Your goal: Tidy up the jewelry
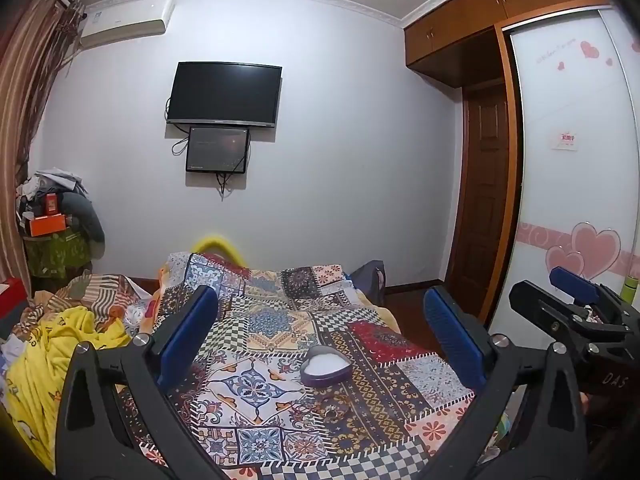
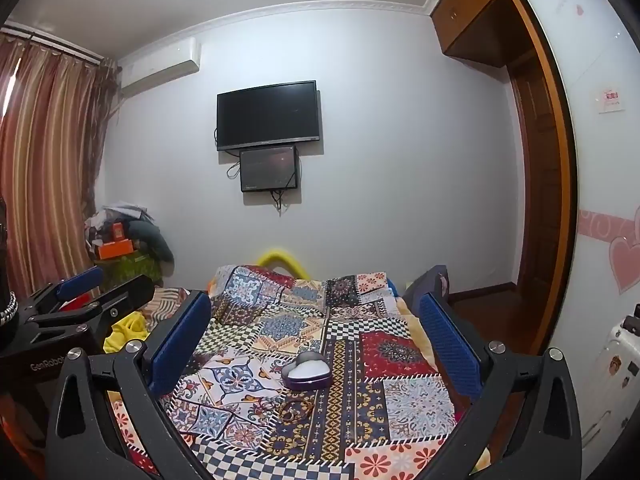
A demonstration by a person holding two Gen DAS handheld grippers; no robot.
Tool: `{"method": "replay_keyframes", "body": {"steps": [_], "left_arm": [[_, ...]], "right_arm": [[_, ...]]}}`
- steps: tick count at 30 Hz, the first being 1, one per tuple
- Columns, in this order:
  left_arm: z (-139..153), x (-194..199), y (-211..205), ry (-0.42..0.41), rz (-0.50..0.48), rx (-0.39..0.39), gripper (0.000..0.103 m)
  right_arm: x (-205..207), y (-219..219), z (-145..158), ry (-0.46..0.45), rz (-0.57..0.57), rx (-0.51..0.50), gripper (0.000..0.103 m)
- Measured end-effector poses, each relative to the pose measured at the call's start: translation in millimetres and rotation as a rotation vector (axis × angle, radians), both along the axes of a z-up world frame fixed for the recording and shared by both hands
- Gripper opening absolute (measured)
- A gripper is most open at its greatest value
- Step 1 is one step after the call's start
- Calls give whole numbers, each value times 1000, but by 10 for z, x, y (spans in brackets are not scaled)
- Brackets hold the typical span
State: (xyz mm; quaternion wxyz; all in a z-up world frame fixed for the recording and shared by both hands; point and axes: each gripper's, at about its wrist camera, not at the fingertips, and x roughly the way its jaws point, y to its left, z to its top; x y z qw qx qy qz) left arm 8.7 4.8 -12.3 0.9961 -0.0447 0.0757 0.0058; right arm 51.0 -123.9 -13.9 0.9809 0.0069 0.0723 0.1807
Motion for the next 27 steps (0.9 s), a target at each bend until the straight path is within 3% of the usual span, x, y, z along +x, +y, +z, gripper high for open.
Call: {"method": "replay_keyframes", "body": {"steps": [27], "left_arm": [[29, -18, -9, 7, 8, 1, 103]], "right_arm": [[17, -27, 42, 17, 4, -11, 103]]}}
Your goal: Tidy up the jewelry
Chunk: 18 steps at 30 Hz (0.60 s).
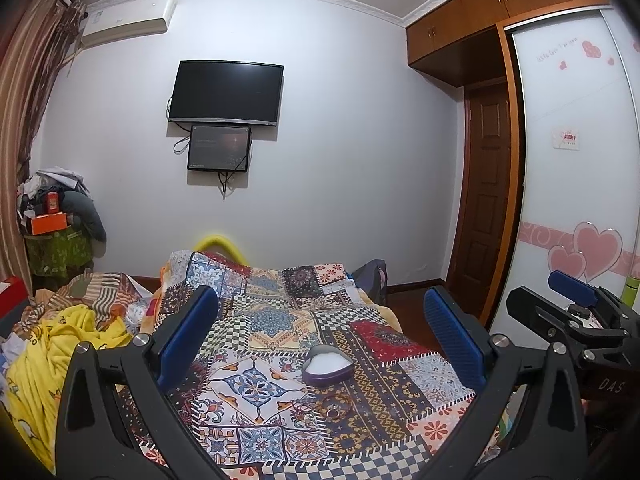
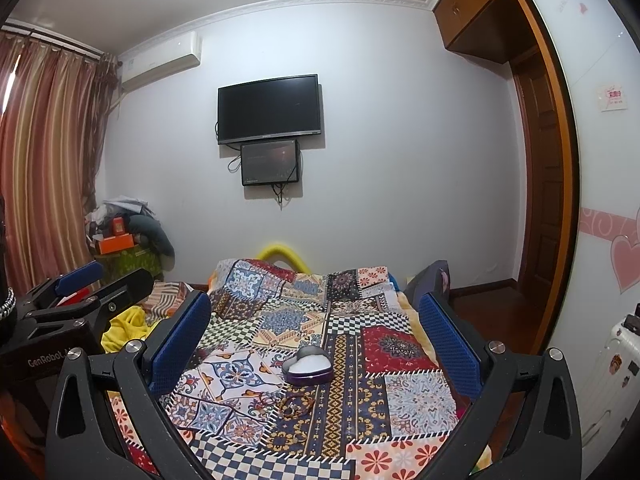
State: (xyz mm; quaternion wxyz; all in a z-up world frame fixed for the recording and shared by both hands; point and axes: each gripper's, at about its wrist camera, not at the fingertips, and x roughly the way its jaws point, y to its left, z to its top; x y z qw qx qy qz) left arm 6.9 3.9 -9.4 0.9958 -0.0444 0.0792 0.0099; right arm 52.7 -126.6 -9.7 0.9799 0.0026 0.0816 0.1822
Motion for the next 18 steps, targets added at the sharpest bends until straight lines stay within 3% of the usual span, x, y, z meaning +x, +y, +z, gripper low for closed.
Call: {"method": "replay_keyframes", "body": {"steps": [18], "left_arm": [[11, -3, 1, 6, -6, 1, 103]], "right_arm": [[7, -21, -20, 7, 2, 0, 103]]}}
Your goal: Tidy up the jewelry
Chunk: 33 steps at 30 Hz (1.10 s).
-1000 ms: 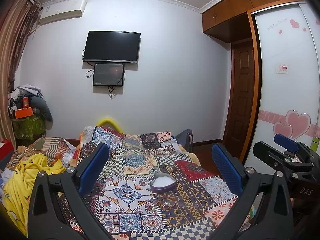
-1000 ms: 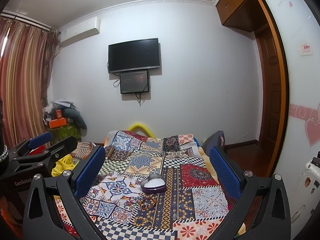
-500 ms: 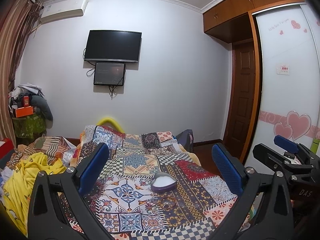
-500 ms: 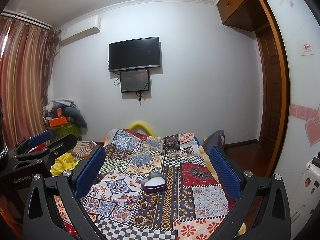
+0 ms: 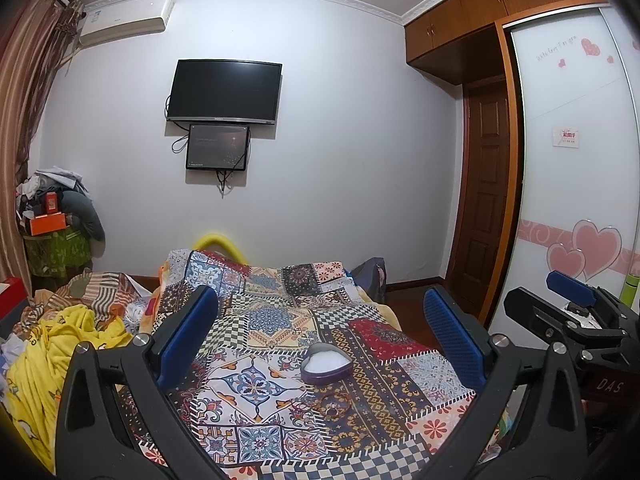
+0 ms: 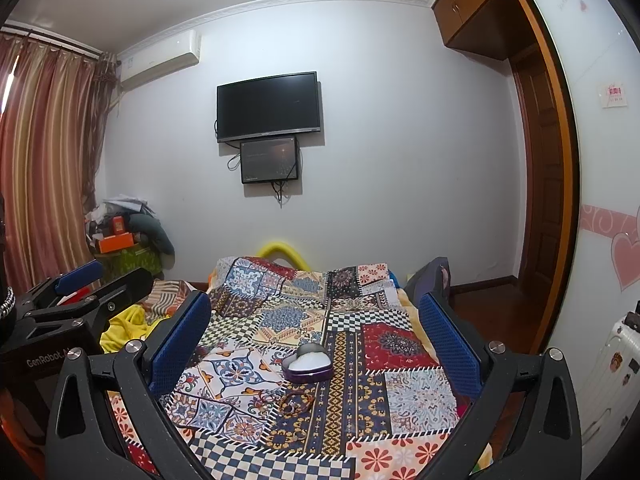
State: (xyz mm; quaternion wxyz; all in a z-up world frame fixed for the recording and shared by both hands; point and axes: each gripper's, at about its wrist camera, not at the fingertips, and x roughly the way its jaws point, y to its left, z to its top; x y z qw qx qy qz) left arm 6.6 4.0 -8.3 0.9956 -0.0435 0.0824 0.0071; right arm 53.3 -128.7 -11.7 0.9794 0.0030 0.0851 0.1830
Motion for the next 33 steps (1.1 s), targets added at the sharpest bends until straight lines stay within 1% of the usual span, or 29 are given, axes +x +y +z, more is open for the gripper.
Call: {"method": "replay_keyframes", "body": {"steps": [13, 21, 28, 31, 33], "left_arm": [[-2, 4, -6, 1, -1, 0, 103], [-36, 102, -10, 24, -4, 0, 103], [-184, 329, 82, 68, 22, -14, 103], [-299, 487, 144, 102, 31, -19, 103], [-391, 600, 185, 135, 38, -17, 100]], "right_arm": [[37, -25, -14, 7, -5, -2, 103], [104, -4, -41, 28, -10, -15, 103], [303, -8, -186, 84, -36, -36, 103], [419, -24, -289, 120, -54, -49, 103], [535, -43, -384, 155, -70, -61, 103]]}}
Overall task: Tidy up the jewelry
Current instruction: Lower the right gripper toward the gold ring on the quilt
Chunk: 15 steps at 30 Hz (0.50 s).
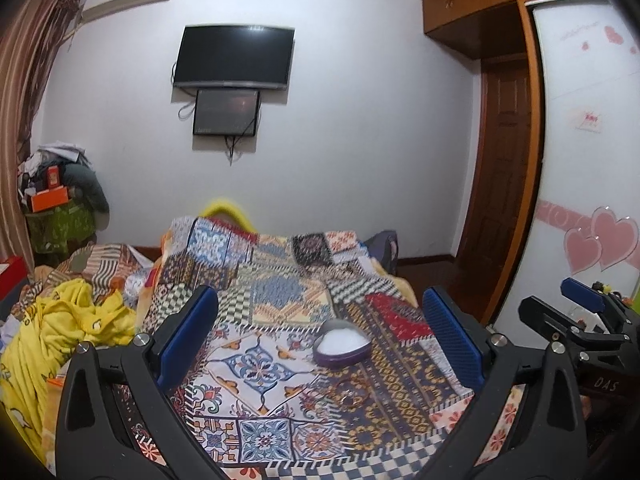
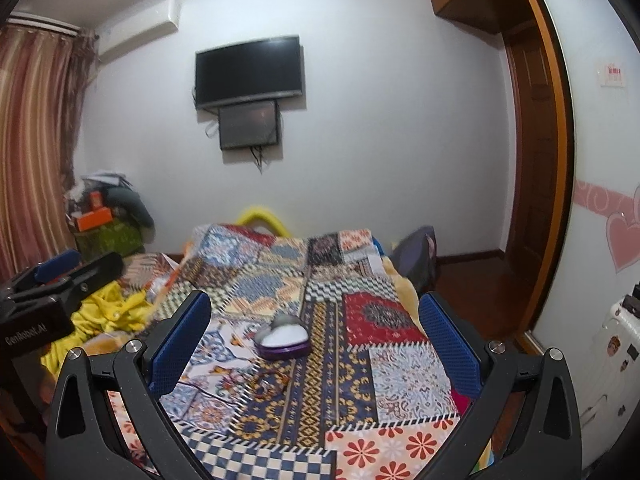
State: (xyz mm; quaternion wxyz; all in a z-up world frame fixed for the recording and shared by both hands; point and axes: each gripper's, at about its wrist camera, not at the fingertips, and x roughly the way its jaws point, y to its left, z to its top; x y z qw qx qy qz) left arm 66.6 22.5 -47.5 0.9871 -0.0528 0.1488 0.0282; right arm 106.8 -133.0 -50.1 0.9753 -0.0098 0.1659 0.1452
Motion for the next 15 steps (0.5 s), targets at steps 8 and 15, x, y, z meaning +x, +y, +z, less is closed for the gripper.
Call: {"method": "replay_keyframes", "body": {"steps": [8, 15], "left_arm": [[-445, 398, 69, 174, -39, 20, 86], [-968, 712, 81, 374, -94, 12, 74]], "right_arm": [[345, -3, -412, 133, -21, -90, 103], [597, 59, -794, 294, 89, -120, 91]]}}
